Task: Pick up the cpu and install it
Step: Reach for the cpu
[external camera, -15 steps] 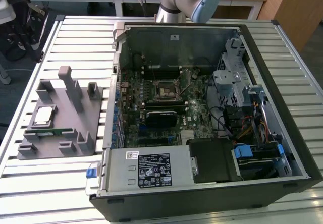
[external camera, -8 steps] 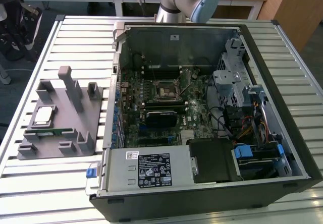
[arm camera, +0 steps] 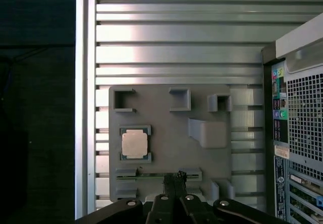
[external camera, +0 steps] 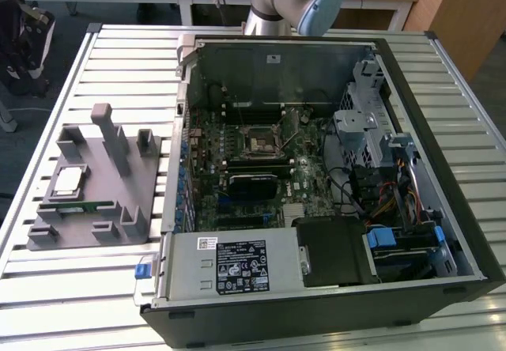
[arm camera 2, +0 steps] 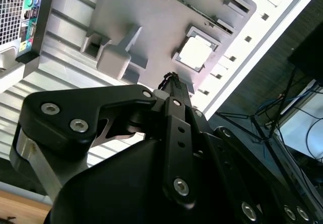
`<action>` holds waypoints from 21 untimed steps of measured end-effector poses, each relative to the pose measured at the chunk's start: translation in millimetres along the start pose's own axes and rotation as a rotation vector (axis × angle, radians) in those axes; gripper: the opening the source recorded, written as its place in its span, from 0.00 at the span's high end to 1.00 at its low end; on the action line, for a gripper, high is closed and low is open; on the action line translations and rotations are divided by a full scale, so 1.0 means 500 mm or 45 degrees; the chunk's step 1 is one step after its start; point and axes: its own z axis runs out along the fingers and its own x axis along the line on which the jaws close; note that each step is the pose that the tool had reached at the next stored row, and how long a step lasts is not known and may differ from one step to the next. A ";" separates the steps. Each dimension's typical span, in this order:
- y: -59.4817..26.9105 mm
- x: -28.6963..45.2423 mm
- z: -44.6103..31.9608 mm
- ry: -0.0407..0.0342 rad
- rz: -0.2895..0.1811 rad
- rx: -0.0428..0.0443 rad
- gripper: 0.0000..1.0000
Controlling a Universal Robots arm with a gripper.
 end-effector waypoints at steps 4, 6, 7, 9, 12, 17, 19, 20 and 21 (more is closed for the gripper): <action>0.000 0.012 0.000 0.0000 0.000 0.000 0.89; 0.000 0.019 0.000 -0.0001 0.000 0.000 0.89; -0.001 0.022 0.000 0.0000 0.000 0.000 0.89; -0.001 0.028 0.000 0.0000 0.000 0.000 0.89; -0.001 0.038 -0.001 0.0000 0.000 0.000 0.89; -0.001 0.052 -0.001 0.0000 0.000 0.000 0.89; -0.001 0.057 -0.001 0.0000 0.000 0.000 0.89; -0.002 0.060 -0.001 0.0000 0.000 0.000 0.89; -0.002 0.063 -0.001 0.0000 0.000 0.000 0.89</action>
